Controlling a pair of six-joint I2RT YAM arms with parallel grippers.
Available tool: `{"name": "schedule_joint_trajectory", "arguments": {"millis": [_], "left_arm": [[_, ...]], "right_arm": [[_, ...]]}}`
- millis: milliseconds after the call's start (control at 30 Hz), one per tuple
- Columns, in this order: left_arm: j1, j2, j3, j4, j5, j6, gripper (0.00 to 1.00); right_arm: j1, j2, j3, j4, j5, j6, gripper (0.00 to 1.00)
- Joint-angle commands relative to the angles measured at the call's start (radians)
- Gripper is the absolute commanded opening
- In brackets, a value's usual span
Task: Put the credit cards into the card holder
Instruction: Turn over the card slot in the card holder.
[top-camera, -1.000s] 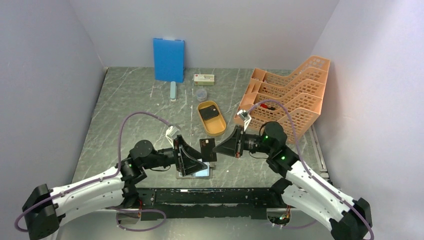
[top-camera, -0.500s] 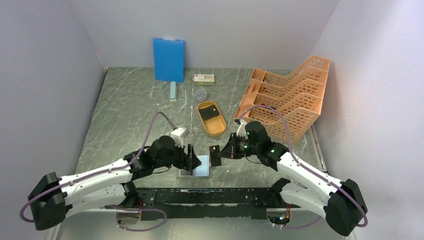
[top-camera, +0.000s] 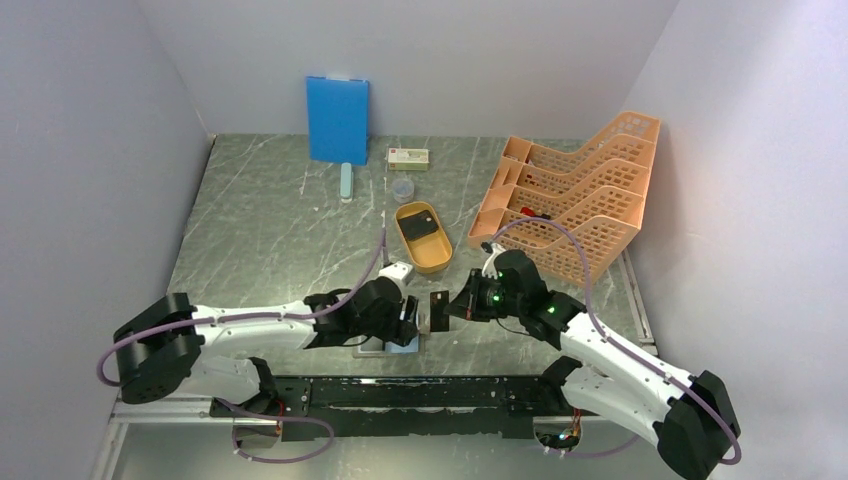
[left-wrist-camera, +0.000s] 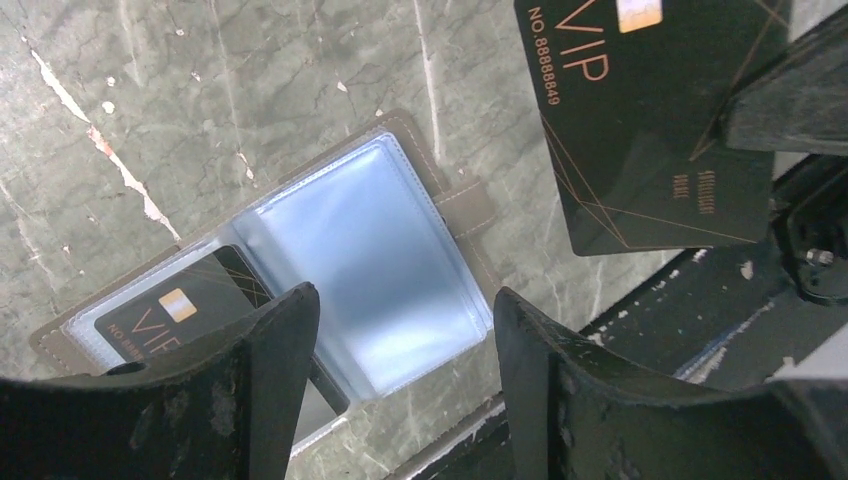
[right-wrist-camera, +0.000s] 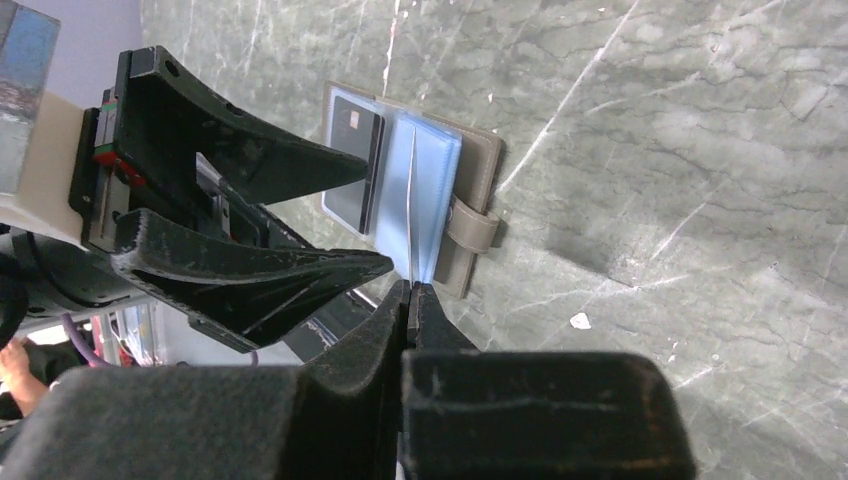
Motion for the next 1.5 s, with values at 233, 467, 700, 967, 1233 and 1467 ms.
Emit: {"name": "schedule_joint_trajectory", "arguments": {"millis": [233, 467, 700, 967, 1233, 1467], "left_arm": [[-0.051, 0.14, 0.059, -0.054, -0.191, -0.025, 0.7], [-0.06, 0.205, 0.052, -0.067, -0.221, -0.042, 0.62], [-0.064, 0.22, 0.024, -0.054, -0.216, -0.061, 0.37], [-0.064, 0.21, 0.001, -0.054, -0.227, -0.078, 0.06], [-0.065, 0.211, -0.02, -0.039, -0.225, -0.096, 0.05], [-0.064, 0.205, -0.025, -0.034, -0.215, -0.103, 0.05]], "right_arm": [[0.004, -0.054, -0.013, -0.009, 0.047, 0.009, 0.0], [0.004, -0.07, -0.021, -0.015, 0.047, 0.01, 0.0], [0.004, -0.065, -0.025, -0.006, 0.027, 0.011, 0.0], [0.021, 0.008, -0.04, 0.054, -0.056, 0.023, 0.0], [0.084, 0.095, -0.024, 0.081, -0.097, 0.022, 0.0], [0.106, 0.176, -0.023, 0.125, -0.154, 0.035, 0.0]]}}
